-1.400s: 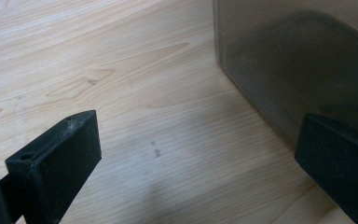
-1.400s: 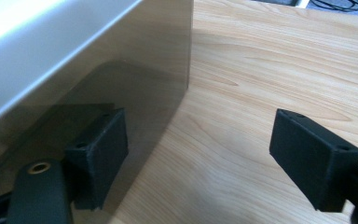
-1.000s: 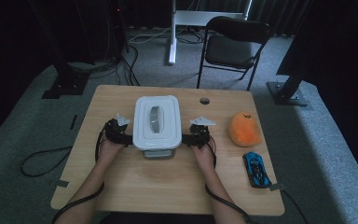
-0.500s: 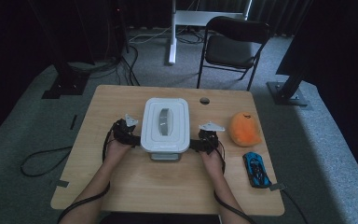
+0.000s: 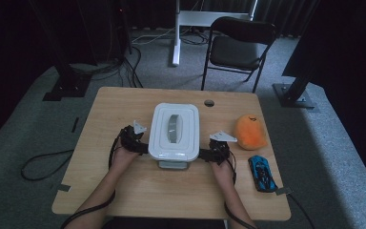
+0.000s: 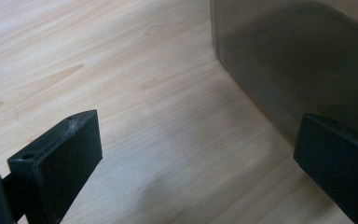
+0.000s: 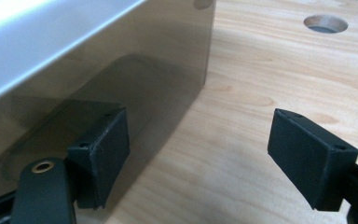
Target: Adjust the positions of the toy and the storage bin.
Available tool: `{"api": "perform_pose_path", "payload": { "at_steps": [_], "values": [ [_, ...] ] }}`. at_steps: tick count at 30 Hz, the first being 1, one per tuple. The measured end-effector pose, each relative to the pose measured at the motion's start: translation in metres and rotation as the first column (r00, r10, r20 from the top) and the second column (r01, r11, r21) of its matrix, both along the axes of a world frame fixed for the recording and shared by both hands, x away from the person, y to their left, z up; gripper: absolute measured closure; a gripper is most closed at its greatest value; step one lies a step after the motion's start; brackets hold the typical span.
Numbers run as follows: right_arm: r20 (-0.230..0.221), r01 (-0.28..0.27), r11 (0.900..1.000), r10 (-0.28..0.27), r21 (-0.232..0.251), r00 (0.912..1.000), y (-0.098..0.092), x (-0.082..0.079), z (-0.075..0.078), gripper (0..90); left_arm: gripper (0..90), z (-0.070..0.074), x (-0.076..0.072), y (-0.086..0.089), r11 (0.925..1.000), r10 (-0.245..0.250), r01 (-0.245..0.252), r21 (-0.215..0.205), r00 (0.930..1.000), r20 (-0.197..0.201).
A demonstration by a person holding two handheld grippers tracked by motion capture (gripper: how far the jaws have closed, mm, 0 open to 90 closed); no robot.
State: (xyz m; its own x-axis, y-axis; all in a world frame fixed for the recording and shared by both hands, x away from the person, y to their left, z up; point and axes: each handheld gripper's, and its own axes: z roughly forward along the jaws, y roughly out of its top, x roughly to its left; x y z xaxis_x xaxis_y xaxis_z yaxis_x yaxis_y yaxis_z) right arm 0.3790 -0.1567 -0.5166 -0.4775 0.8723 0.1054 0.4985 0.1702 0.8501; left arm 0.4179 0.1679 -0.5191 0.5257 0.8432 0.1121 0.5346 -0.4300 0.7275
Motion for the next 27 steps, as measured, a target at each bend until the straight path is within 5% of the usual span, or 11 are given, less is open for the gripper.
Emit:
{"api": "perform_pose_path", "payload": {
  "at_steps": [9, 13, 27],
  "values": [
    [0.009, -0.001, 1.000, 0.000, 0.014, 1.0000, -0.006, -0.006, -0.002, 19.6, 1.5, -0.004, -0.009, -0.005, 0.9996, -0.016, 0.017, 0.023, 0.9998, -0.007],
    [0.007, -0.005, 1.000, 0.005, 0.027, 1.0000, -0.010, -0.007, -0.003, 14.4, 1.4, -0.007, -0.011, -0.003, 0.9998, -0.022, 0.022, -0.003, 0.9996, -0.019],
    [-0.056, 0.055, 0.998, -0.056, -0.018, 0.9968, -0.019, 0.029, -0.008, 13.9, 1.3, -0.007, 0.009, 0.007, 0.9998, 0.009, -0.009, -0.018, 0.9997, -0.022]
  ]
}}
